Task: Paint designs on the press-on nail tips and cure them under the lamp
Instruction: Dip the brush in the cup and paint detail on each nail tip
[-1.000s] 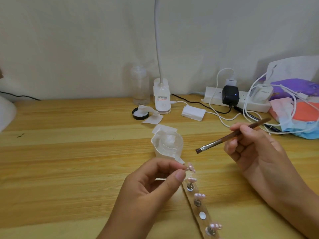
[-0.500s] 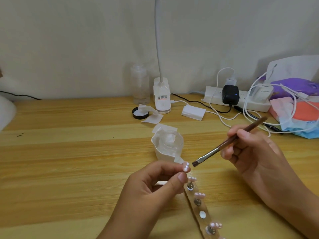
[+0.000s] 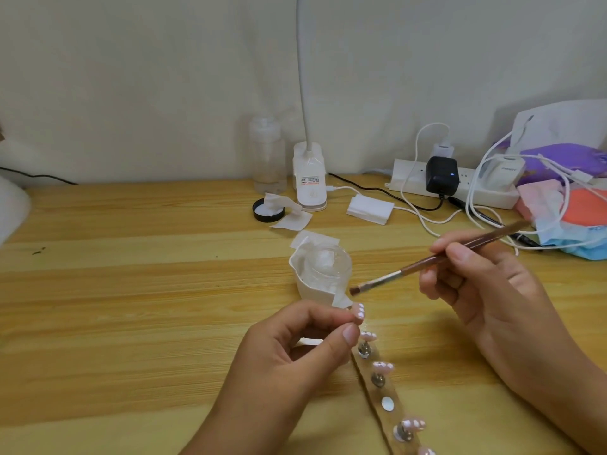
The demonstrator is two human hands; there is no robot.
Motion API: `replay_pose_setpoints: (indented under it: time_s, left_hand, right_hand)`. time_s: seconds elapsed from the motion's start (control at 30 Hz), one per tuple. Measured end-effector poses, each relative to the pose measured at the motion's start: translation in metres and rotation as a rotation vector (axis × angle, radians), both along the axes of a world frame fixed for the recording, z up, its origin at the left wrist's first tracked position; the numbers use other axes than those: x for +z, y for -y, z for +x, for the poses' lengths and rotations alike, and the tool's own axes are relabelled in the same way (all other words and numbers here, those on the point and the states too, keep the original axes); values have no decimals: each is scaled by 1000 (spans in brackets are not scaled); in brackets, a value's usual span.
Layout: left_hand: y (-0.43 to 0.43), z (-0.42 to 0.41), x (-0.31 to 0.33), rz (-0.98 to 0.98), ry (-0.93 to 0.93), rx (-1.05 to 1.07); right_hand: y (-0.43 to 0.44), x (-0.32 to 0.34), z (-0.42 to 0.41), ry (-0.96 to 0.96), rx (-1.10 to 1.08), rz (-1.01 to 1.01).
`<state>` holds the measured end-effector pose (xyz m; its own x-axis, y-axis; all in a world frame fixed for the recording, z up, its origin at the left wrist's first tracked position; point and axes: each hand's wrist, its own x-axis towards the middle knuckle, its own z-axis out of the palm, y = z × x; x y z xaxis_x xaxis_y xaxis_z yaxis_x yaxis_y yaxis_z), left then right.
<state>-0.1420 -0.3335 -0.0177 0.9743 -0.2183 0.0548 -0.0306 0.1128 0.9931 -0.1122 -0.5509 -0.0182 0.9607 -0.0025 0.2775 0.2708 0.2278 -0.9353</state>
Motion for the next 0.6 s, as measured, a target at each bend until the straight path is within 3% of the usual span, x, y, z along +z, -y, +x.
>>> replay_pose_setpoints:
  time_s: [0.4, 0.6]
  left_hand:
    - [-1, 2, -7, 38, 37, -5]
    - [0, 0, -4, 71, 29, -22]
  right_hand:
    - [4, 3, 3, -79, 76, 154]
    - [-2, 5, -1, -101, 65, 118]
